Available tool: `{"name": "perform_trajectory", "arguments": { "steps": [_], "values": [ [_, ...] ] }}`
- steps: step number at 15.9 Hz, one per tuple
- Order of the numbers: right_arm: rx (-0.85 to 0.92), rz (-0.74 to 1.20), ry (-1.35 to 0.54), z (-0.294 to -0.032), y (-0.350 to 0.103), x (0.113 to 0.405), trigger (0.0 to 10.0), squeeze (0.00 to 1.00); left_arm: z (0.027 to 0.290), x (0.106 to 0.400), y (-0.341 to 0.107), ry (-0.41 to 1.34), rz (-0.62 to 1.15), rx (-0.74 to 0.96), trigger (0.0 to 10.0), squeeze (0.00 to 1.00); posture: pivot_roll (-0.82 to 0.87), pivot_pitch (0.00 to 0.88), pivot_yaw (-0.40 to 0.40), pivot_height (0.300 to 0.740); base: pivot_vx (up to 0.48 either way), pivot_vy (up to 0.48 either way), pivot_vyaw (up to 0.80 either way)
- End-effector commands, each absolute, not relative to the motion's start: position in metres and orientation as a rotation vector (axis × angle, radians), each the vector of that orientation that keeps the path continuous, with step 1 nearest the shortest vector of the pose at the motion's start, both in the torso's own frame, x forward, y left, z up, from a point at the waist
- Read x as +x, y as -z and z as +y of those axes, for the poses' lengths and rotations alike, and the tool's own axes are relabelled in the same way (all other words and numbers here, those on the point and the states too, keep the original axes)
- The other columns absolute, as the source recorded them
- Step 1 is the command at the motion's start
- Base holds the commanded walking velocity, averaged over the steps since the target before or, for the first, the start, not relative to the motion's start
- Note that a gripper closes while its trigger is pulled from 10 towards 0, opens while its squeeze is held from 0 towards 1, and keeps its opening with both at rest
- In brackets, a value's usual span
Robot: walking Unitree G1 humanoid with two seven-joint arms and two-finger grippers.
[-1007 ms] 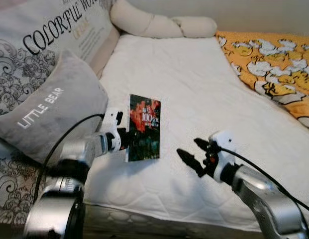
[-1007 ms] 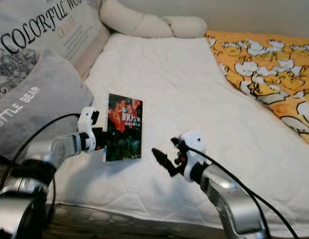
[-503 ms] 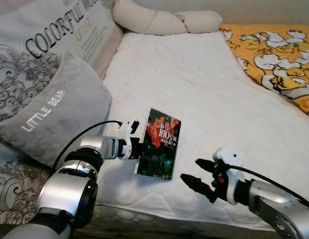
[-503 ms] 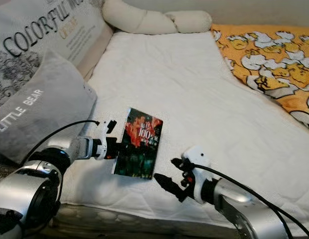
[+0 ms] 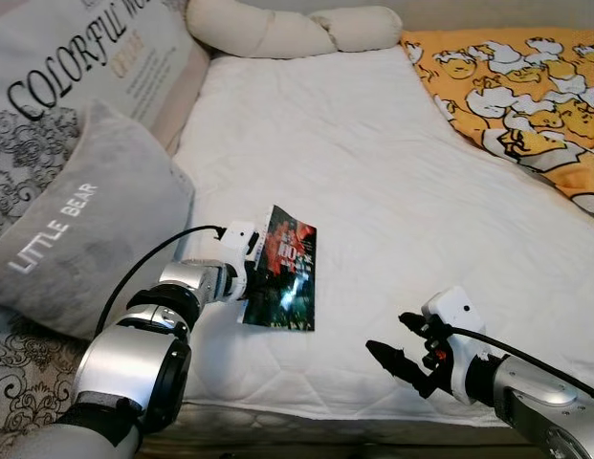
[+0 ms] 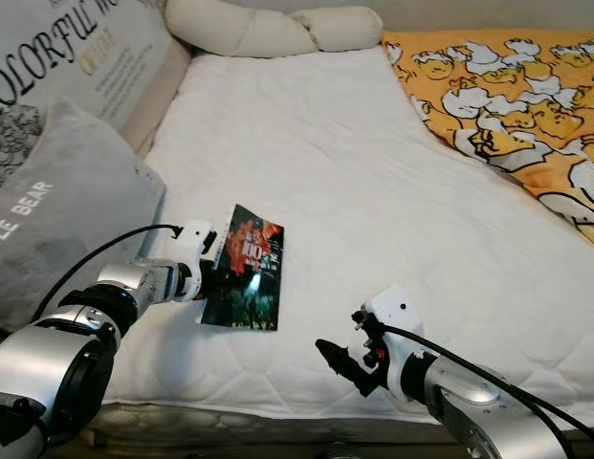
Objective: Clean up the room
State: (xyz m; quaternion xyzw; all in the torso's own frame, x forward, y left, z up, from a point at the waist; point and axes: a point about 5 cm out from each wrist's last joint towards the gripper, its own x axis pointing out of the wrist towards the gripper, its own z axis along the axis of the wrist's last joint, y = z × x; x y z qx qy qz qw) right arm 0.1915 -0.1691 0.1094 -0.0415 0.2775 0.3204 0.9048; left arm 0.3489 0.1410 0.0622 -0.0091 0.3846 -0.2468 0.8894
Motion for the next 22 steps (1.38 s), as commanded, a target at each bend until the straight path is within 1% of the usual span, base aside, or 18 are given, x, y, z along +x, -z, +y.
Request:
{"name": "perform_trajectory", "arguments": {
  "steps": [1,2,3,5,7,8,10,12,13,14,15,16,17,18,19,21,22],
  "values": [
    [-0.091,0.583,-0.655,-0.168,-0.109,0.189,10.0,0.0,0.149,0.356,-0.072,0.491,0.763,0.06,10.0,1.0,-0.37,0.07,0.087,0.74,0.0,0.0,0.0],
    [-0.09,0.587,-0.655,-0.167,-0.108,0.188,10.0,0.0,0.152,0.357,-0.073,0.479,0.756,0.067,10.0,1.0,-0.37,0.067,0.085,0.74,0.0,0.0,0.0],
    [-0.087,0.59,-0.658,-0.166,-0.107,0.187,10.0,0.0,0.156,0.359,-0.075,0.485,0.752,0.146,10.0,1.0,-0.36,0.06,0.085,0.74,0.0,0.0,0.0],
    [-0.085,0.586,-0.667,-0.163,-0.107,0.187,10.0,0.0,0.162,0.36,-0.076,0.484,0.746,0.235,10.0,1.0,-0.36,0.053,0.084,0.74,0.0,0.0,0.0],
    [-0.062,0.544,-0.681,-0.163,-0.112,0.191,10.0,0.0,0.171,0.364,-0.082,0.486,0.724,0.397,10.0,1.0,-0.34,0.032,0.069,0.74,0.0,0.0,0.0],
    [-0.042,0.529,-0.685,-0.163,-0.114,0.193,10.0,0.0,0.172,0.366,-0.086,0.481,0.708,0.413,10.0,1.0,-0.32,0.022,0.065,0.74,0.0,0.0,0.0],
    [-0.042,0.518,-0.685,-0.165,-0.113,0.196,10.0,0.0,0.177,0.371,-0.095,0.479,0.671,0.509,10.0,1.0,-0.29,0.0,0.052,0.74,0.0,0.0,0.0],
    [-0.024,0.506,-0.679,-0.165,-0.11,0.201,10.0,0.0,0.175,0.377,-0.107,0.492,0.576,0.502,10.0,1.0,-0.24,0.0,0.04,0.74,0.0,0.0,0.0],
    [-0.02,0.501,-0.68,-0.164,-0.109,0.202,10.0,0.0,0.174,0.379,-0.111,0.494,0.54,0.462,10.0,1.0,-0.23,0.0,0.038,0.74,0.0,0.0,0.0],
    [-0.015,0.498,-0.68,-0.162,-0.107,0.203,10.0,0.0,0.171,0.383,-0.119,0.49,0.463,0.352,10.0,1.0,-0.21,0.0,0.04,0.74,0.0,0.0,0.0],
    [-0.014,0.497,-0.679,-0.162,-0.106,0.204,10.0,0.0,0.17,0.384,-0.123,0.481,0.423,0.263,10.0,1.0,-0.2,0.0,0.038,0.74,0.0,0.0,0.0],
    [-0.024,0.493,-0.663,-0.161,-0.103,0.205,10.0,0.0,0.167,0.384,-0.128,0.477,0.362,0.132,10.0,1.0,-0.18,0.0,0.039,0.74,0.0,0.0,0.0],
    [-0.034,0.485,-0.633,-0.162,-0.099,0.207,10.0,0.0,0.165,0.383,-0.131,0.478,0.3,0.048,10.0,1.0,-0.18,0.0,0.038,0.74,0.0,0.0,0.0],
    [-0.054,0.47,-0.584,-0.164,-0.096,0.211,10.0,0.0,0.164,0.379,-0.132,0.472,0.248,0.014,10.0,1.0,-0.17,0.0,0.038,0.74,0.0,0.0,0.0],
    [-0.064,0.45,-0.441,-0.169,-0.091,0.218,10.0,0.0,0.161,0.36,-0.131,0.451,0.165,0.036,10.0,1.0,-0.16,0.0,0.039,0.74,0.0,0.0,0.0],
    [-0.065,0.431,-0.343,-0.171,-0.088,0.224,10.0,0.0,0.162,0.333,-0.129,0.385,0.123,-0.021,10.0,1.0,-0.15,0.0,0.035,0.74,0.0,0.0,0.0],
    [-0.037,0.416,-0.301,-0.172,-0.087,0.226,10.0,0.0,0.165,0.317,-0.127,0.334,0.136,-0.026,10.0,1.0,-0.14,0.0,0.025,0.74,0.0,0.0,0.0]
  ]
}}
